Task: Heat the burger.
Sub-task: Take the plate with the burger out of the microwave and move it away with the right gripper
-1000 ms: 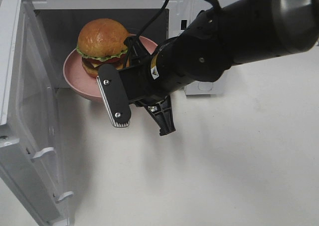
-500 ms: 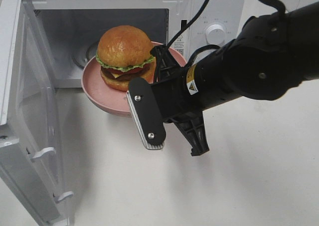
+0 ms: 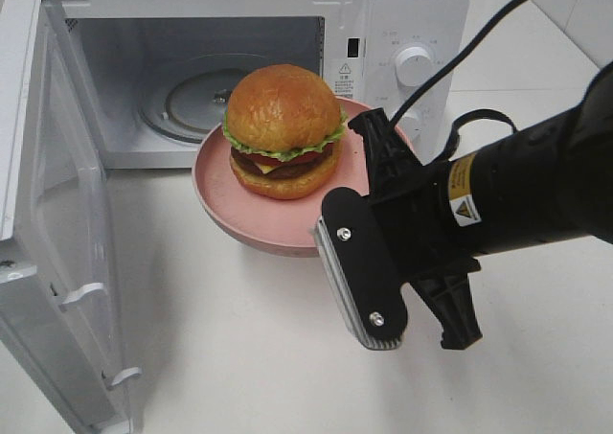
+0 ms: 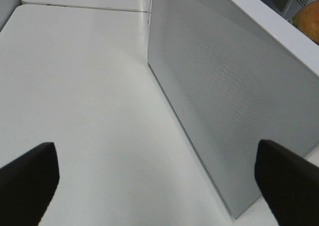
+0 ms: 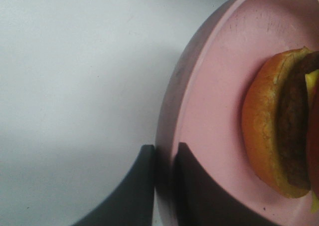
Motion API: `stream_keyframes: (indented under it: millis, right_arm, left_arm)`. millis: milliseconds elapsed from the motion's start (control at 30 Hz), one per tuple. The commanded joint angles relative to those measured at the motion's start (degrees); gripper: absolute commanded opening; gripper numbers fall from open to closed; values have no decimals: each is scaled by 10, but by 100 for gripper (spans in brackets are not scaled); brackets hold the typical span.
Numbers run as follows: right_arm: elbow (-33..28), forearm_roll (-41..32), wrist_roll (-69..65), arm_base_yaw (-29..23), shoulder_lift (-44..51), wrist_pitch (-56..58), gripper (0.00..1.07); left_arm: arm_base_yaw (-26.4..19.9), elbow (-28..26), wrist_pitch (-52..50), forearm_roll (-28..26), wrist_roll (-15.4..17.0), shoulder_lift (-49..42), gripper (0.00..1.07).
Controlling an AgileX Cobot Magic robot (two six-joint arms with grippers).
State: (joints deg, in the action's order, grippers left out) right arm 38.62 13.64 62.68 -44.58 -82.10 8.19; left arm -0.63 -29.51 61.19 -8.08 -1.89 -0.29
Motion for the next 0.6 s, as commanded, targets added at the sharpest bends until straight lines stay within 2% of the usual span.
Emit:
stream_keyframes:
  millis: [33, 600]
  right_arm:
    - [-25, 10, -1, -3, 56, -30, 0]
    - [-113, 10, -47, -3, 179, 30, 0]
  left_arm:
    - [-1, -1, -1, -1, 2, -10, 100]
    - [-1, -1, -1, -1, 2, -10, 100]
